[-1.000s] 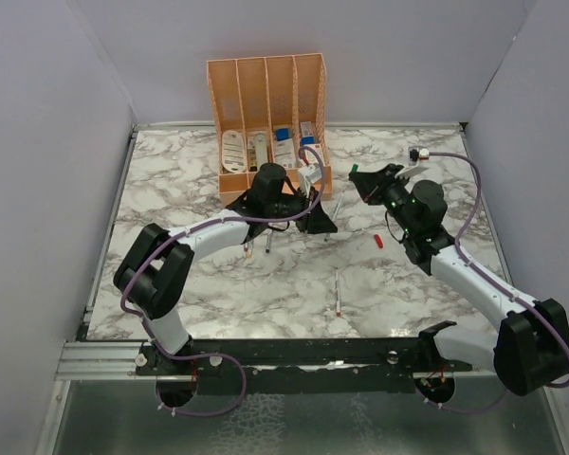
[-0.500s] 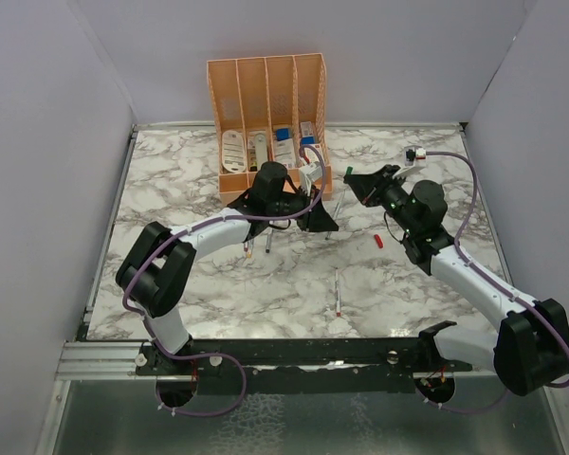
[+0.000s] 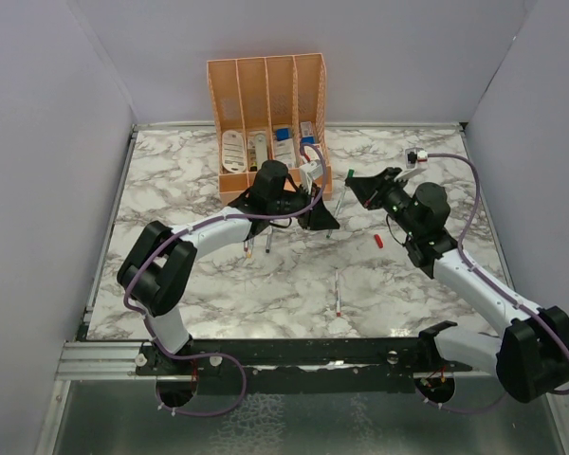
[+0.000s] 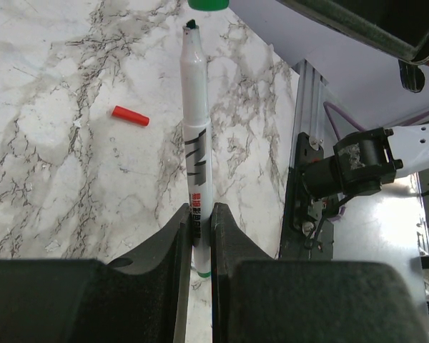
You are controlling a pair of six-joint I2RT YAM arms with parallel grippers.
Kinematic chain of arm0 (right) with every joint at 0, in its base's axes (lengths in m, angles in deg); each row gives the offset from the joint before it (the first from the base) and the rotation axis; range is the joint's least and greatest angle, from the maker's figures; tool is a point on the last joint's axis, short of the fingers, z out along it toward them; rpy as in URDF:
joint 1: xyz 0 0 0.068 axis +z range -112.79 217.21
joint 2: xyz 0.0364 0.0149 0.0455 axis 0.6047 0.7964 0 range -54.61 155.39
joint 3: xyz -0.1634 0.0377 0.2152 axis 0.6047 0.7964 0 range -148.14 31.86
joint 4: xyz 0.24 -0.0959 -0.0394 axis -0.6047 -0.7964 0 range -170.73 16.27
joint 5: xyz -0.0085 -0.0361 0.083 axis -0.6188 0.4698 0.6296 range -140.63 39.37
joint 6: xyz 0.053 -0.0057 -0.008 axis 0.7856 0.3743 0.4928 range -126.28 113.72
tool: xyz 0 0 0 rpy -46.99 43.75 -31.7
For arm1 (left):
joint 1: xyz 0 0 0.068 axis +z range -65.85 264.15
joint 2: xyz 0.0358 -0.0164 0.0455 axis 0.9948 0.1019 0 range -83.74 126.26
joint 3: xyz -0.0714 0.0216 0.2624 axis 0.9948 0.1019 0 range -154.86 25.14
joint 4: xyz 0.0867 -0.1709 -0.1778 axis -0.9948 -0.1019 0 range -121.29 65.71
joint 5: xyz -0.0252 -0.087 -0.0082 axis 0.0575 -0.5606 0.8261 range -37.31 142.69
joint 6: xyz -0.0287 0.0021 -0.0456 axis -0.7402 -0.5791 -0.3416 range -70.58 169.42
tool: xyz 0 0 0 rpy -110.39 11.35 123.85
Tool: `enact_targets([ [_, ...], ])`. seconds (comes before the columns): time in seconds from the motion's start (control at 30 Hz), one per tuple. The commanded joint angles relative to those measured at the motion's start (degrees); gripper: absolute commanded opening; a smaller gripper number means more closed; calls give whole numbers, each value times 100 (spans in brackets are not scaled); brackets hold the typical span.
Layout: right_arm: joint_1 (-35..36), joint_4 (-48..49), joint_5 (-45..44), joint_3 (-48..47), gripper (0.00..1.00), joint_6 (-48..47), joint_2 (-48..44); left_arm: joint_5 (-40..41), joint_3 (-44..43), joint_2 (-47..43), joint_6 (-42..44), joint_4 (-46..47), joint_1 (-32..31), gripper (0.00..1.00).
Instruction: Insert the pens into the pen caps
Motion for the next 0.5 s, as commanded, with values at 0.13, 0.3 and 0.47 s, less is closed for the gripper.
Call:
enact_targets([
  [0.13,-5,-67,106,82,1,-135,-87,91,-230,85,-34,160,5,0],
  [0.3,-6,-4,94,117,1,-109,-37,78,-234,77,-46,154,5,0],
  [0.47,-2,79,94,123,1,-107,11,99,-200,48,-49,155,6,0],
])
